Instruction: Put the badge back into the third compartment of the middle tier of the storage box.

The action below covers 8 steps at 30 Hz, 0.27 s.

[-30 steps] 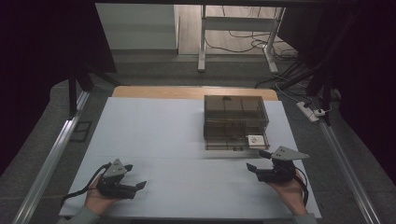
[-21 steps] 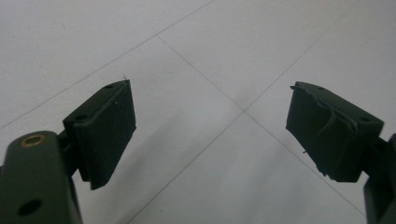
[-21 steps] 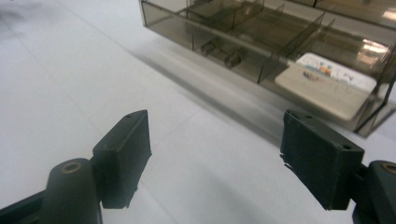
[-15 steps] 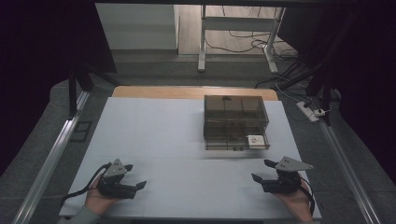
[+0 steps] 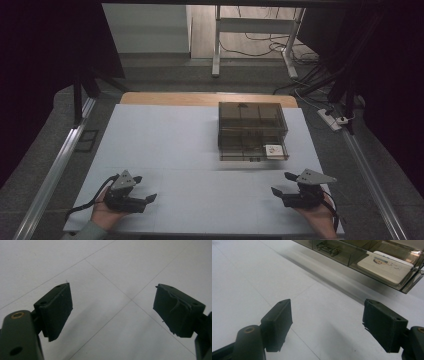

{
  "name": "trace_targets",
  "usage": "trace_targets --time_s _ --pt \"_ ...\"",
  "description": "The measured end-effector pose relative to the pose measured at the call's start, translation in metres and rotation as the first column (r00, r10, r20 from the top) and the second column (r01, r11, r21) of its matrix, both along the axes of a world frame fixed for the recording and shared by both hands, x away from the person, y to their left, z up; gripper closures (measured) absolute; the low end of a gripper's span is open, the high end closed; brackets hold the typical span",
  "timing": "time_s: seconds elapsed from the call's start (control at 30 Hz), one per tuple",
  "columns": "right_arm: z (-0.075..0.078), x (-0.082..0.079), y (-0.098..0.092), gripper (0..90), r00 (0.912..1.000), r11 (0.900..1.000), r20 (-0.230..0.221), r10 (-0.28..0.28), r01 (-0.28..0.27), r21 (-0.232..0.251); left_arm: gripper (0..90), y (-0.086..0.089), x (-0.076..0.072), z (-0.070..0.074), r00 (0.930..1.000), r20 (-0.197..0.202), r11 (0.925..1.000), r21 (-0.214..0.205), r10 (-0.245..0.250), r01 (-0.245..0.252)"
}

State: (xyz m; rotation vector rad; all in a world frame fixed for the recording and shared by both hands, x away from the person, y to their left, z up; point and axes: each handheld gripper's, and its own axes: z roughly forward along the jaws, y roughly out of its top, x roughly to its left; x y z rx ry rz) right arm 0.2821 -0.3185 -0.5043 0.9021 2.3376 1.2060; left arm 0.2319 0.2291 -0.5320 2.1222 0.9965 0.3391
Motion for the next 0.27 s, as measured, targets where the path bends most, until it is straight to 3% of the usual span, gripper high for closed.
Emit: trace_targets --time_s 0.27 --pt "-0.0007 -0.0004 0.0012 23.4 1.0000 1.0000 -0.006 0.004 -0.004 -0.006 15.5 0.0005 0.0004 0.0003 1.0000 0.000 1.0000 -0.001 0.001 -0.001"
